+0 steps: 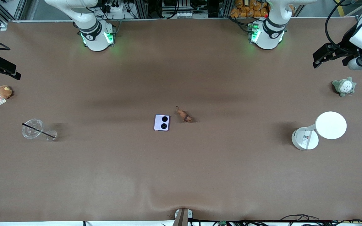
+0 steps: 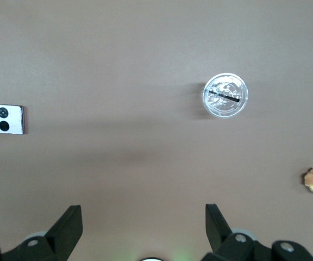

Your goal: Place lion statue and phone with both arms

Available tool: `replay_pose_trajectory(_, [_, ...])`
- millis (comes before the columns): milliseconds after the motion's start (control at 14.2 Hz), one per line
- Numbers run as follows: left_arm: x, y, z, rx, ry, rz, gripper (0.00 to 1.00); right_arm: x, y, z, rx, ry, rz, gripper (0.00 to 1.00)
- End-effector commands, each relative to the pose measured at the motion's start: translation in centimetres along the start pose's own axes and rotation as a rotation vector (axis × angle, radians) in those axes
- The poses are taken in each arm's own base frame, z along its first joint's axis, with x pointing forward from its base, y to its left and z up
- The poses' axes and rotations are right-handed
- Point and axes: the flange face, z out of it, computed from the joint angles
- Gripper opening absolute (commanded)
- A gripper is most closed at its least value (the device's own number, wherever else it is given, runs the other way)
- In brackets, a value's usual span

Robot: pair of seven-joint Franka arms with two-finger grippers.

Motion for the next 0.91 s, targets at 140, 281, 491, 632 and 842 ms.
replay_pose_trajectory(140, [0.05, -0.19, -0.77, -0.005, -0.004, 0.013, 1.0, -0.55, -0.24, -0.02, -0.016, -0.02, -0.001, 1.0])
replay_pose_trajectory(281, [0.13, -0.35, -0.76, -0.004, -0.004, 0.01, 1.0, -0.56, -0.16, -0.03, -0.016, -0.019, 0.001, 1.0])
replay_pose_trajectory(491, [0.47, -0.49, -0.52, -0.015, -0.031, -0.002, 1.0, -0.24, -0.2, -0.04, -0.019, -0.003, -0.002, 1.0])
replay_pose_trajectory(632, [0.4, -0.66, -0.51, -0.014, -0.039, 0.004, 1.0, -0.14, -0.29, 0.01, -0.018, -0.001, -0.004, 1.0])
replay_pose_trajectory(842, [0.36, -0.5, -0.29, -0.013, -0.045, 0.007, 1.0, -0.11, -0.7, 0.03, -0.018, -0.002, -0.01, 1.0])
